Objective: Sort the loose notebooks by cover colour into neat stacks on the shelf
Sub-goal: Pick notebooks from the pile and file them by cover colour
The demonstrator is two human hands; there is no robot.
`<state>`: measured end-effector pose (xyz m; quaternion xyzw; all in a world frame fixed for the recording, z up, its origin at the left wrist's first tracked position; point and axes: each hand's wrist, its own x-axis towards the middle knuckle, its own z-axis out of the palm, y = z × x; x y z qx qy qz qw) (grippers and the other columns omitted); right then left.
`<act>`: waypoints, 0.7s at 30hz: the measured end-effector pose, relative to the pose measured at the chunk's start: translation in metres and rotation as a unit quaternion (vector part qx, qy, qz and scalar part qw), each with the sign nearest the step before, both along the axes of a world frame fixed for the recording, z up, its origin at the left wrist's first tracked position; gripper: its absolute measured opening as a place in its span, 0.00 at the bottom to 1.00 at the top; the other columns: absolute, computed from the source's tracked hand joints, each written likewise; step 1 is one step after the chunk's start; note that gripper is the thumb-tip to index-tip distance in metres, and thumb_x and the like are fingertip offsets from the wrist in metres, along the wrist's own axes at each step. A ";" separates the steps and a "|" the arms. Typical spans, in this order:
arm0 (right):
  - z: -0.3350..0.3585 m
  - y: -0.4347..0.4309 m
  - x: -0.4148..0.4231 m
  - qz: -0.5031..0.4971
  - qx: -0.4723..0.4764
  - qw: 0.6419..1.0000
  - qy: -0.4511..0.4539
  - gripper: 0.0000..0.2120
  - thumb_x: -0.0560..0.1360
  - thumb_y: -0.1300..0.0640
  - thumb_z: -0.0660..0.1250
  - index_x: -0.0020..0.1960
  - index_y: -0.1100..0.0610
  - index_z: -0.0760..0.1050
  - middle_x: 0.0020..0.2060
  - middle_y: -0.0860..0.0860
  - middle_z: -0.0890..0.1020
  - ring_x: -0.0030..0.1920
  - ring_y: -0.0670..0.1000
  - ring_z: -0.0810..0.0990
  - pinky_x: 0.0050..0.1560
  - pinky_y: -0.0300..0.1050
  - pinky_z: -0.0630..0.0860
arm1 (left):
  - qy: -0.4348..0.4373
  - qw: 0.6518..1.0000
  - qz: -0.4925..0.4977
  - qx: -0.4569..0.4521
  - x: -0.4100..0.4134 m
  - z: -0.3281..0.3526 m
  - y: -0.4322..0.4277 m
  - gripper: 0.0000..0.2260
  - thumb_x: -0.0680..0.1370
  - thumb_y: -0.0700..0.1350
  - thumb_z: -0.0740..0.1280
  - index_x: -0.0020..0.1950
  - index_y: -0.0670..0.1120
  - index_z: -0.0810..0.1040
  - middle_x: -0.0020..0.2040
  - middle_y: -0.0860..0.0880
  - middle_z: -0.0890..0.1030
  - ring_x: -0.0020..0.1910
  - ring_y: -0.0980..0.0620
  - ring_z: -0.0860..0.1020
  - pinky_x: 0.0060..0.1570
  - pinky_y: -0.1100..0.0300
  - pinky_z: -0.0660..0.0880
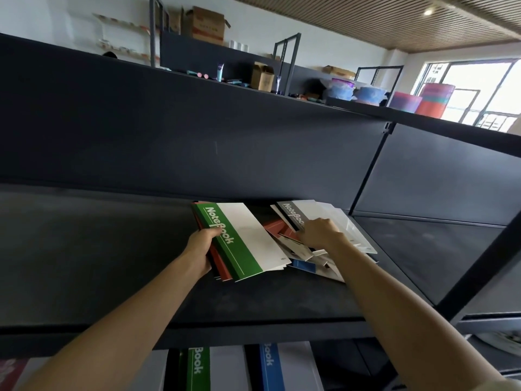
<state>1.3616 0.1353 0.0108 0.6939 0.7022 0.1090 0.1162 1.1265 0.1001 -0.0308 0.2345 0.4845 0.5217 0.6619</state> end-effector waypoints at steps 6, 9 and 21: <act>-0.002 0.003 -0.003 0.002 -0.026 0.999 -0.022 0.15 0.81 0.57 0.53 0.60 0.60 0.74 0.56 0.56 0.80 0.49 0.54 0.77 0.45 0.42 0.68 | -0.007 1.000 0.008 0.004 0.000 0.000 0.002 0.12 0.77 0.39 0.65 0.61 0.42 0.73 0.45 0.43 0.79 0.43 0.45 0.79 0.43 0.49 0.73; -0.001 0.002 -0.004 0.007 -0.035 0.998 -0.050 0.14 0.80 0.60 0.54 0.60 0.61 0.74 0.56 0.56 0.79 0.52 0.55 0.78 0.47 0.43 0.71 | -0.009 1.000 0.004 0.006 0.005 0.002 0.002 0.10 0.78 0.39 0.64 0.59 0.42 0.73 0.45 0.43 0.79 0.42 0.45 0.78 0.43 0.49 0.73; -0.004 -0.004 -0.015 0.073 0.037 0.987 -0.137 0.17 0.76 0.62 0.63 0.64 0.64 0.68 0.58 0.56 0.76 0.56 0.53 0.79 0.52 0.41 0.74 | 0.001 1.000 -0.011 0.016 0.003 0.004 -0.005 0.12 0.77 0.39 0.65 0.60 0.42 0.73 0.47 0.43 0.80 0.44 0.45 0.79 0.39 0.51 0.74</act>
